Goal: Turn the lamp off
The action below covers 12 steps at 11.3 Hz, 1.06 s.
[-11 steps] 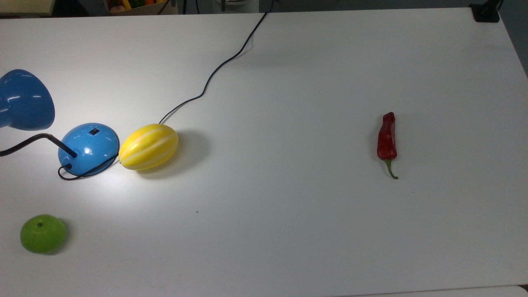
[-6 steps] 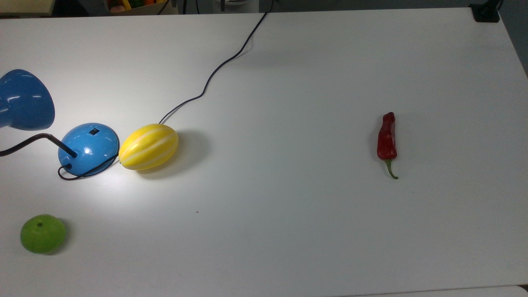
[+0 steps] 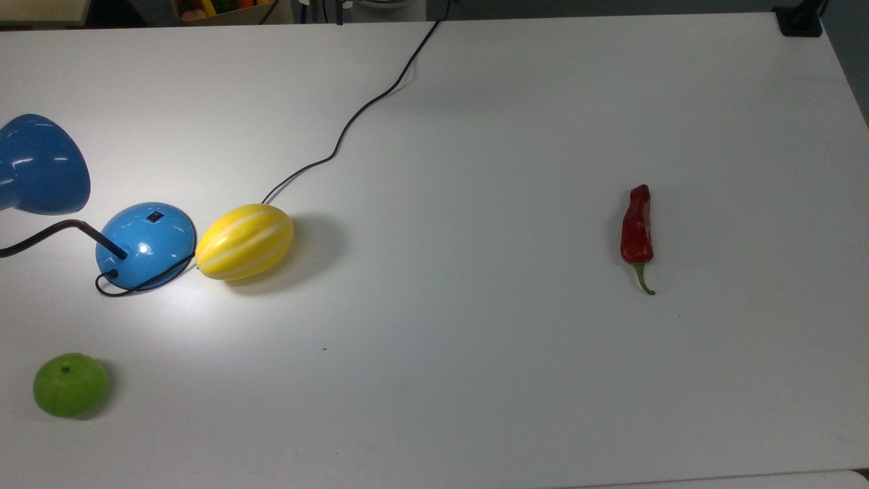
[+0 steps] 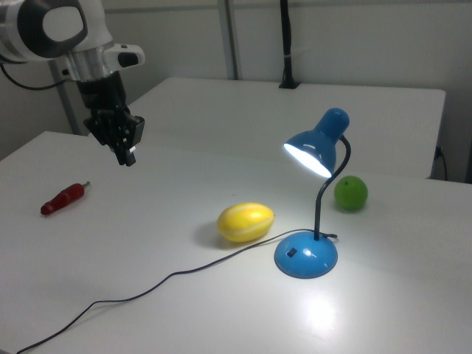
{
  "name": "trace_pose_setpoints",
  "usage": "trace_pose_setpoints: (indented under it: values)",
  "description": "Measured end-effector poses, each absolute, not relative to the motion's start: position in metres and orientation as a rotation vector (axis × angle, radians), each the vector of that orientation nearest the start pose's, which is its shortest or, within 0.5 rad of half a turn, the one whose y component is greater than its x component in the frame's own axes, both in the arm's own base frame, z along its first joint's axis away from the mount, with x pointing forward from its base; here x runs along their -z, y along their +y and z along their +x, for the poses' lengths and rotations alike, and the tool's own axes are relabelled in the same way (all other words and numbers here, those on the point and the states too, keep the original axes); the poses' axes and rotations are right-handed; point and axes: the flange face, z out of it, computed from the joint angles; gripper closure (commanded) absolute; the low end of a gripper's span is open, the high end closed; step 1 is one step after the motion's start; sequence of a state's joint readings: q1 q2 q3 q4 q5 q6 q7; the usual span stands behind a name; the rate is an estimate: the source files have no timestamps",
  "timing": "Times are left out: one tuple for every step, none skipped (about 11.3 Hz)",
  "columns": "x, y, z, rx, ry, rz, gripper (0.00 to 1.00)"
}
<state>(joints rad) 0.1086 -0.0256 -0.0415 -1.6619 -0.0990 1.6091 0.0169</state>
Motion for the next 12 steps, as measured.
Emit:
trace_pose_setpoints:
  values:
    - [-0.599,0.026,0.548,-0.038,-0.090,-3.239,1.00]
    - [-0.599,0.026,0.548,-0.038,-0.090,-3.239,1.00]
    - [-0.599,0.026,0.548,-0.038,-0.090,-3.239,1.00]
    - [-0.599,0.026,0.548,-0.039,-0.090,-3.239,1.00]
    - [-0.598,0.026,0.548,-0.040,-0.089,-3.239,1.00]
    - [-0.598,0.024,0.548,-0.042,-0.084,-3.239,1.00]
    - [-0.597,0.017,0.550,-0.036,-0.062,-3.240,1.00]
    - [-0.595,0.006,0.553,-0.017,-0.031,-3.240,1.00]
    - [-0.590,-0.007,0.559,0.003,0.006,-3.240,1.00]
    - [-0.581,-0.023,0.566,0.010,0.048,-3.240,1.00]
    - [-0.570,-0.040,0.572,0.010,0.095,-3.240,1.00]
    - [-0.556,-0.058,0.578,0.006,0.140,-3.239,1.00]
